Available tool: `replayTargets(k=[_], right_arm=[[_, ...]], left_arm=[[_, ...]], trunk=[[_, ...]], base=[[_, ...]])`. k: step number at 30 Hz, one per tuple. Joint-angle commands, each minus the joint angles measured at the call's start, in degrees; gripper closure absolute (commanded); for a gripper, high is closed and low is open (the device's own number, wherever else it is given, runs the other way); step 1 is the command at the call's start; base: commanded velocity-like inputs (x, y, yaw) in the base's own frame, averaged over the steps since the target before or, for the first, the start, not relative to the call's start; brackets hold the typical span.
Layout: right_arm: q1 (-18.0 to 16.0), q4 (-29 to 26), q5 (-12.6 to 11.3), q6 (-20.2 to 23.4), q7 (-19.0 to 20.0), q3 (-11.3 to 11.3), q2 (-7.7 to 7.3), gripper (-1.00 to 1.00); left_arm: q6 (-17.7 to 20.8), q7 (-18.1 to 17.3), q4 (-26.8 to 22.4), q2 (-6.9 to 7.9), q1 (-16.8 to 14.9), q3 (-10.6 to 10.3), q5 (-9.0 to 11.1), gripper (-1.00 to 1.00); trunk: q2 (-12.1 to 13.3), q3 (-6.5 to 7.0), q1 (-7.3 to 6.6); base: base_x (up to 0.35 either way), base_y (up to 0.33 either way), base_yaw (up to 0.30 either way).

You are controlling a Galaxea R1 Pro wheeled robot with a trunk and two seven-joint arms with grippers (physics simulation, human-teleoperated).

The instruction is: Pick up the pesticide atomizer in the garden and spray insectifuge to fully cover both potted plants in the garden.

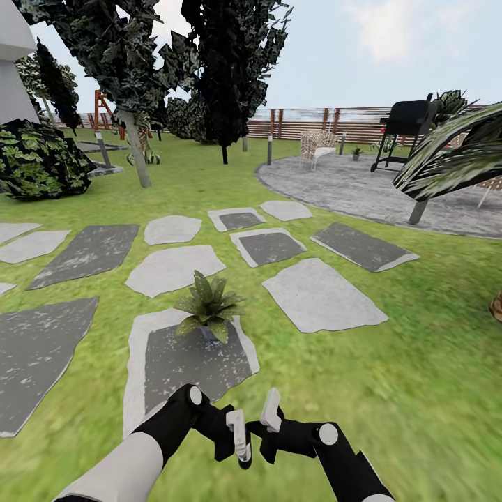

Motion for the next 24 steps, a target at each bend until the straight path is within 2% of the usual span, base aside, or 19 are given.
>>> replayTargets(k=[1, 11, 13, 17, 24], right_arm=[[0.0, -0.1, 0.5, -0.3, 0.3, -0.4, 0.10, 1.00], [0.0, -0.1, 0.5, -0.3, 0.3, -0.4, 0.10, 1.00], [0.0, -0.1, 0.5, -0.3, 0.3, -0.4, 0.12, 1.00], [0.0, -0.1, 0.5, -0.4, 0.4, -0.4, 0.15, 1.00], [0.0, 0.0, 0.5, -0.4, 0.4, -0.4, 0.11, 1.00]], left_arm=[[-0.3, -0.1, -0.1, 0.00, 0.0, 0.0, -0.4, 1.00], [-0.4, 0.2, 0.0, 0.82, 0.1, -0.2, -0.7, 1.00], [-0.4, 0.2, 0.0, 1.70, 0.1, -0.2, -0.9, 1.00], [-0.3, 0.2, 0.0, 4.70, 0.1, -0.1, -1.2, 1.00], [-0.4, 0.2, 0.0, 10.80, 0.3, -0.2, -1.2, 1.00]], trunk=[[0.0, -0.05, -0.01], [0.0, -0.05, -0.01], [0.0, -0.05, -0.01], [0.0, -0.05, -0.01], [0.0, -0.05, -0.01]], base=[[0.000, 0.000, 0.000], [0.000, 0.000, 0.000], [0.000, 0.000, 0.000], [0.000, 0.000, 0.000], [0.000, 0.000, 0.000]])
